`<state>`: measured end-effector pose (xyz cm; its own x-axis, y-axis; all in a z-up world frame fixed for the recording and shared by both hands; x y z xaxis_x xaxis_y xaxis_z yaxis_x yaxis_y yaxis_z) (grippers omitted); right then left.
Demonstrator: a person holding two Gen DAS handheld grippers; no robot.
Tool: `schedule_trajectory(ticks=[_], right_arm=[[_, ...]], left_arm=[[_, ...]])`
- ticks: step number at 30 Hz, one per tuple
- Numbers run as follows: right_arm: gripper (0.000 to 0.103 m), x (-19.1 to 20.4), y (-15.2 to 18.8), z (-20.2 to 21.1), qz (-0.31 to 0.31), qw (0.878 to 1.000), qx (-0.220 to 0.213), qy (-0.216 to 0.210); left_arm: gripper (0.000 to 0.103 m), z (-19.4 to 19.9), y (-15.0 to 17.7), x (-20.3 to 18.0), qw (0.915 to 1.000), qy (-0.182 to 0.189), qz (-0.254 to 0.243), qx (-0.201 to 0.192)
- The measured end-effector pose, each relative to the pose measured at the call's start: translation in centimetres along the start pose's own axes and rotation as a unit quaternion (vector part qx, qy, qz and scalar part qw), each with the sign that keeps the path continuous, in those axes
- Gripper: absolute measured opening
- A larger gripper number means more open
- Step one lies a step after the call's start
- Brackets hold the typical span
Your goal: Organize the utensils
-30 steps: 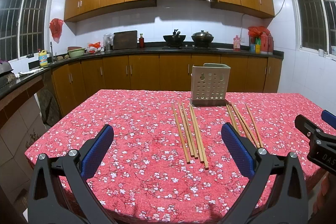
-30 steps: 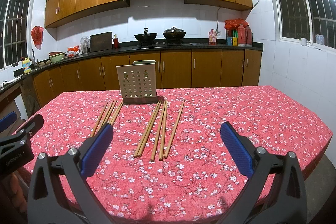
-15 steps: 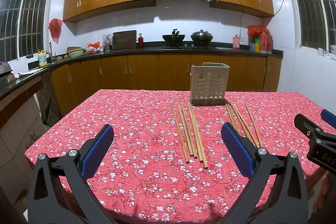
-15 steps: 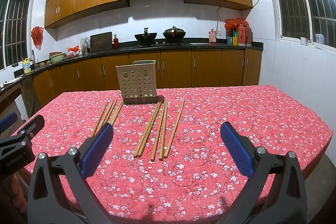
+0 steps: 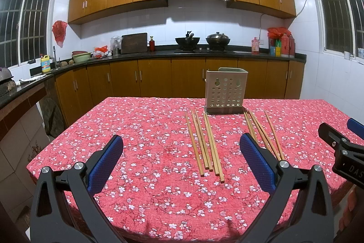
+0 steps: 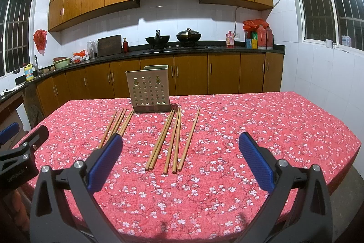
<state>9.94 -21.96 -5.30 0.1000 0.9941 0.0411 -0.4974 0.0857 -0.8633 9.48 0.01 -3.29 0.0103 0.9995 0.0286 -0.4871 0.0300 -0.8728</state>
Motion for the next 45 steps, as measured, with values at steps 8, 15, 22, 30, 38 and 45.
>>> schedule_trajectory(ticks=[8,15,22,30,38,45], right_arm=[[0.099,0.0,0.0,0.0,-0.001,1.0,0.0,0.0],[0.099,0.0,0.0,0.0,-0.001,1.0,0.0,-0.001],[0.099,0.0,0.1,0.0,-0.001,1.0,0.0,-0.001],[0.099,-0.1,0.1,-0.1,-0.002,1.0,0.001,-0.001],[0.099,0.0,0.3,-0.1,-0.004,1.0,0.005,-0.001],[0.099,-0.7,0.4,-1.8,-0.019,0.999,0.029,-0.003]], left_arm=[[0.101,0.0,0.0,0.0,1.0,0.0,0.0,0.0],[0.101,0.0,0.0,0.0,1.0,-0.001,0.0,0.0],[0.101,0.0,0.0,0.0,1.0,0.0,-0.001,0.001],[0.101,-0.1,0.1,0.0,1.0,-0.001,-0.001,0.001],[0.101,-0.5,0.4,0.1,1.0,-0.002,0.0,0.005],[0.101,-1.7,0.7,0.7,0.9997,-0.009,0.004,0.024]])
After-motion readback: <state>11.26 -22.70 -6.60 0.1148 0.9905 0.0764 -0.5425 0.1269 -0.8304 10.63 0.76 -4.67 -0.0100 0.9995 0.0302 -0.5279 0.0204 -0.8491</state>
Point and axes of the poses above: each gripper's, at about its wrist camera, not at the fingertips, and z roughly against the way its jaws point, x to its left, y to its underside, the point moved 10 cm from there along -z, roughly the way its jaws point, and after that the axes turned 10 degrees about x, right-handed, at the moved point
